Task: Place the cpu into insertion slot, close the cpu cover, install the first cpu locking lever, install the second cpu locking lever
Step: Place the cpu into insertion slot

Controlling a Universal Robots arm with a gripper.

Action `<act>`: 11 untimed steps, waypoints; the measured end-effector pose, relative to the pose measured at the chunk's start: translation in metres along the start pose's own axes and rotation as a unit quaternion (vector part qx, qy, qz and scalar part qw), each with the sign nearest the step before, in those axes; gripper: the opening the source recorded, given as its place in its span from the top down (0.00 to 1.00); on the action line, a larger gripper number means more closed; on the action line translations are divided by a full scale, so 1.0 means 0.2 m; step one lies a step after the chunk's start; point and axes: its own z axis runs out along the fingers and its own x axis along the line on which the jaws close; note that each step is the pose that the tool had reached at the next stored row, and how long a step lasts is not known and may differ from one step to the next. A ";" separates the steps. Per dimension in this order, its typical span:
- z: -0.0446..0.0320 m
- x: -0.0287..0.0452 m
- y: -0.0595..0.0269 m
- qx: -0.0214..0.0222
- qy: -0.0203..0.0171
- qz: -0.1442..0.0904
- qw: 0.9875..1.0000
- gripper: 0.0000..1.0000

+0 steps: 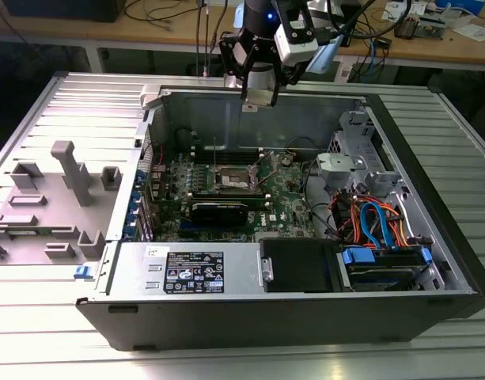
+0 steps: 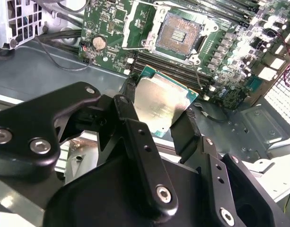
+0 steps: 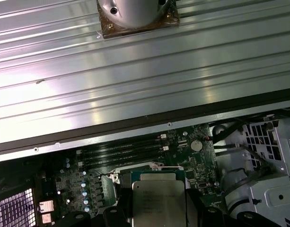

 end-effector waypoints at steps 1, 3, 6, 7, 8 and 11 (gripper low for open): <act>0.000 0.000 0.000 0.000 0.000 0.000 1.000 0.46; 0.000 0.000 0.000 0.000 0.000 0.000 1.000 0.46; 0.000 0.000 -0.001 0.000 0.000 0.000 1.000 0.46; 0.000 0.000 -0.001 0.000 0.000 0.002 1.000 0.46; 0.000 0.000 -0.001 0.000 0.000 0.005 1.000 0.46; 0.001 0.000 -0.001 0.000 -0.001 0.017 1.000 0.46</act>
